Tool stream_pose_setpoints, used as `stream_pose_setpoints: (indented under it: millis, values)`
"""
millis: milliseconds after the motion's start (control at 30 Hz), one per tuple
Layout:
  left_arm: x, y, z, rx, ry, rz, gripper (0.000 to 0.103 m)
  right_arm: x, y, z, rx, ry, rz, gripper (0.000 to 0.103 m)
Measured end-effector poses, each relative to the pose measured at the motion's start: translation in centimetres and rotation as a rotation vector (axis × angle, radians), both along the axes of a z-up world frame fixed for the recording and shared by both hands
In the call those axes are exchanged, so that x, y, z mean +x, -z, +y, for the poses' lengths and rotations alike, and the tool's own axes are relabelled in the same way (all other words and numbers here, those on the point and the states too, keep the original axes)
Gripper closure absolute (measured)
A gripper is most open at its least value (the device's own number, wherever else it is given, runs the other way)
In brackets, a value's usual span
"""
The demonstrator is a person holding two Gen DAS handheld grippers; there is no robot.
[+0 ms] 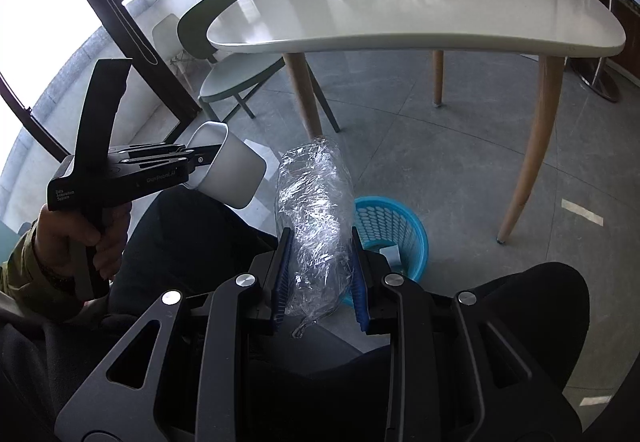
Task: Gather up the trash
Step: 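Carry the white cup and clear wrap down over the blue wastebasket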
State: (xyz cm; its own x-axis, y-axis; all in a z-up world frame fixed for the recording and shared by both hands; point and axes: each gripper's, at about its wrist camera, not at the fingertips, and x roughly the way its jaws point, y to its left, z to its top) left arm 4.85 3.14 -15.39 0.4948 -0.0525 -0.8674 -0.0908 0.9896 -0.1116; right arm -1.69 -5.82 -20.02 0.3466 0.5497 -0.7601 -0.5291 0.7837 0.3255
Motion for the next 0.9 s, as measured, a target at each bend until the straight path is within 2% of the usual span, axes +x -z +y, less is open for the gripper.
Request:
stream_pose_setpoints:
  millis: [500, 767, 900]
  values:
    - [2.8, 6.7, -0.2, -0.015, -0.019, 0.094, 0.100, 4.2, 7.6, 2.3, -0.067, 0.059, 0.153, 0.078]
    - [5.1, 10.7, -0.6, -0.006, -0.028, 0.172, 0.100, 7.0, 12.3, 3.0, -0.085, 0.124, 0.256, 0.078]
    - [6.3, 12.5, -0.6, -0.006, -0.031, 0.210, 0.100, 8.5, 14.8, 3.4, -0.087, 0.155, 0.335, 0.078]
